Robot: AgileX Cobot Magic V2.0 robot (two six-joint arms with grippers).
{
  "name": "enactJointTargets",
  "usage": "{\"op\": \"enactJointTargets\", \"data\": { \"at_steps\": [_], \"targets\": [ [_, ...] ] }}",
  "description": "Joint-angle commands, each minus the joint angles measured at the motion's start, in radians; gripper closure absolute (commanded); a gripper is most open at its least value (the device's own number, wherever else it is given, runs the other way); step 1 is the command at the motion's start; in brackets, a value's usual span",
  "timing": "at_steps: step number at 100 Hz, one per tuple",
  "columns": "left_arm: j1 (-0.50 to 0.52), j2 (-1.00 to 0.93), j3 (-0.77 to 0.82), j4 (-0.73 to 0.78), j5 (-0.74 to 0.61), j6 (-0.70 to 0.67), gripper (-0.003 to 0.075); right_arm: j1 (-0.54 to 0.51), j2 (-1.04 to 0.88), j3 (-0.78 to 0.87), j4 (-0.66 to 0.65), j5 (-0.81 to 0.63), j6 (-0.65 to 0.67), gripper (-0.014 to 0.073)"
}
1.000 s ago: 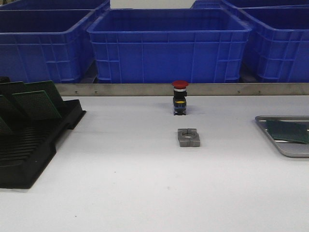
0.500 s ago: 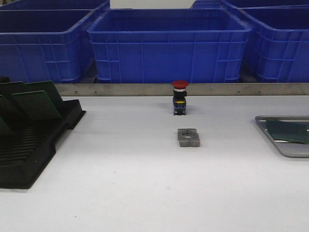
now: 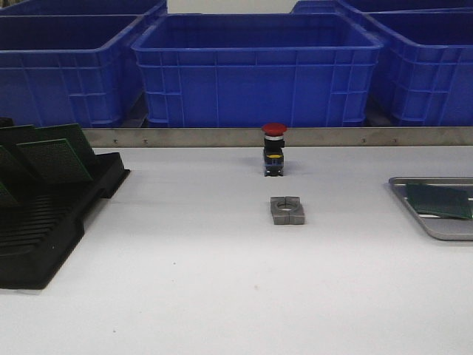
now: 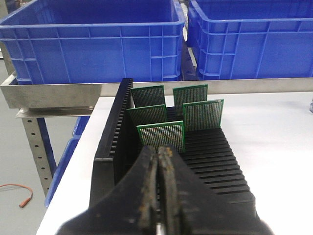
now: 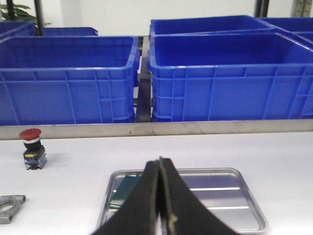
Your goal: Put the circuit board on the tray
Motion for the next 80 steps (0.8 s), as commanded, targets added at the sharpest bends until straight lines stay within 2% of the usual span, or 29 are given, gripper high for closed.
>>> {"op": "enactJointTargets", "data": {
  "at_steps": [1, 12, 25, 80],
  "targets": [
    [-0.009, -0.032, 0.048, -0.001, -0.074, -0.009, 0.0741, -0.024, -0.052, -0.012, -0.085, -0.047, 0.068, 0.0655],
    [-0.009, -0.032, 0.048, -0.001, -0.074, -0.009, 0.0741, -0.024, -0.188, -0.011, -0.084, 0.055, 0.068, 0.0655],
    [-0.009, -0.032, 0.048, -0.001, -0.076, -0.009, 0.0741, -0.022, -0.178, -0.011, -0.083, 0.141, 0.068, 0.0655],
    [-0.009, -0.030, 0.048, -0.001, -0.077, -0.009, 0.0741, -0.020, -0.177, -0.011, -0.081, 0.143, 0.067, 0.0655]
  ]
}}
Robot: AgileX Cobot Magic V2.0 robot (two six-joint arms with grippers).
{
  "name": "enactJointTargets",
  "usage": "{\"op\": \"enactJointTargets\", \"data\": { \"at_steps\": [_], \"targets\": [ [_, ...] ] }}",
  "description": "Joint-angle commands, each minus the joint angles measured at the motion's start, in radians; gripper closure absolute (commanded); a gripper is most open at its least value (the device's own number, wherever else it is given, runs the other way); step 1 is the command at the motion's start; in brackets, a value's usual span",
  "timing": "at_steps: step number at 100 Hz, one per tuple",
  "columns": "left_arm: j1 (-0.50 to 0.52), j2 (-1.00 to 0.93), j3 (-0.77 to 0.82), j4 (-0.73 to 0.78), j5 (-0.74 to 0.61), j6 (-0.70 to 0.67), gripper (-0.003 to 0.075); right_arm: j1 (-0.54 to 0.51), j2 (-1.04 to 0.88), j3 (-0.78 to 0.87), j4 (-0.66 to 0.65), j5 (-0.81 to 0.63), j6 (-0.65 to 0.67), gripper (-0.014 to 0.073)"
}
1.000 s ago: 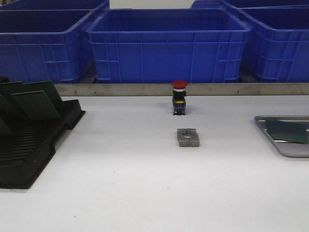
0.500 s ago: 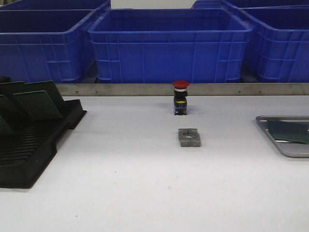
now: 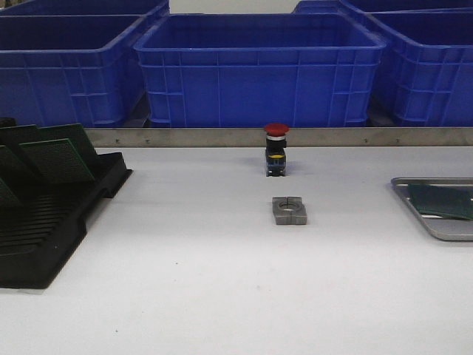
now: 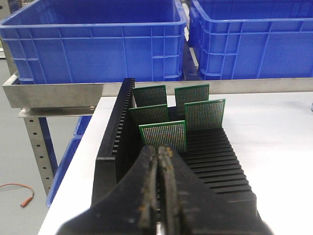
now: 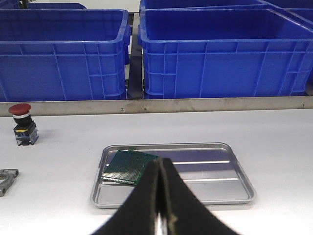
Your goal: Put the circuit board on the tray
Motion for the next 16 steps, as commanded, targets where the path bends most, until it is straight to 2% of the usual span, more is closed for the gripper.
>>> {"op": "enactJointTargets", "data": {
  "at_steps": [1, 16],
  "targets": [
    [-0.009, -0.030, 0.048, -0.001, -0.077, -0.009, 0.0741, -0.004, -0.029, -0.012, -0.009, -0.072, 0.001, 0.0655],
    [-0.009, -0.030, 0.048, -0.001, -0.077, -0.009, 0.0741, -0.004, -0.029, -0.012, -0.009, -0.072, 0.001, 0.0655]
  ]
}}
